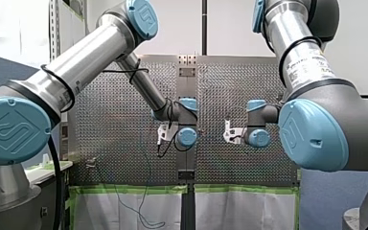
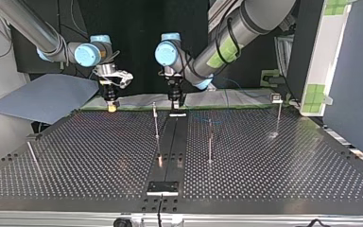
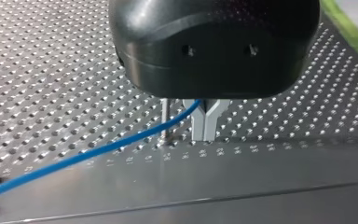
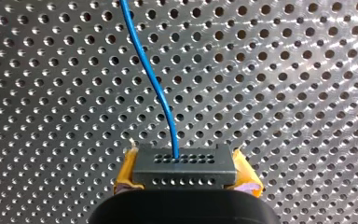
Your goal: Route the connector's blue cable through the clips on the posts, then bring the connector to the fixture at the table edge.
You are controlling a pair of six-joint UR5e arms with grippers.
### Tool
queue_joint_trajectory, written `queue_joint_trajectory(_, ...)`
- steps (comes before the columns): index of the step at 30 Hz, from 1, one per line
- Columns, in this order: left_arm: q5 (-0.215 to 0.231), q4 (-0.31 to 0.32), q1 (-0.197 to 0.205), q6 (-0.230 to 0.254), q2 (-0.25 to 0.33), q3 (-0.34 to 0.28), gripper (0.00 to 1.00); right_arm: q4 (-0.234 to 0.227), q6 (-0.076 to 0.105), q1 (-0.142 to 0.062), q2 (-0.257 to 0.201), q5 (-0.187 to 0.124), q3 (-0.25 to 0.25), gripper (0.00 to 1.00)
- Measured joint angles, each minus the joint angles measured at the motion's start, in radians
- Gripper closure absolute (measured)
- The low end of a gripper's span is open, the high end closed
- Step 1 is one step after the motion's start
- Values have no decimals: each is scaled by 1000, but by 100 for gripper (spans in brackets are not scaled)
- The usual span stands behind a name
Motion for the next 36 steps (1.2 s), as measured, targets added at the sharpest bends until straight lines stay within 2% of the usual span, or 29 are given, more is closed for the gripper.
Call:
queue_joint_trajectory(5,-14,-35,-10,-15,1,0,98,8,-5,-2,0,-1,0,100)
queue_joint_trajectory(13,-18,-94,-18,-19,2,1,98,1,-3,-4,-1,-11,-1,100)
queue_joint_trajectory(20,-18,-106,-23,-14,4,2,98,0,0,-5,-1,-13,-5,100)
queue_joint_trajectory(27,-19,-122,-26,-14,5,28,98,6,0,-6,-1,-14,-14,100)
queue_joint_trajectory(36,-21,-137,-27,-15,5,44,98,14,1,-15,-2,-15,-26,100)
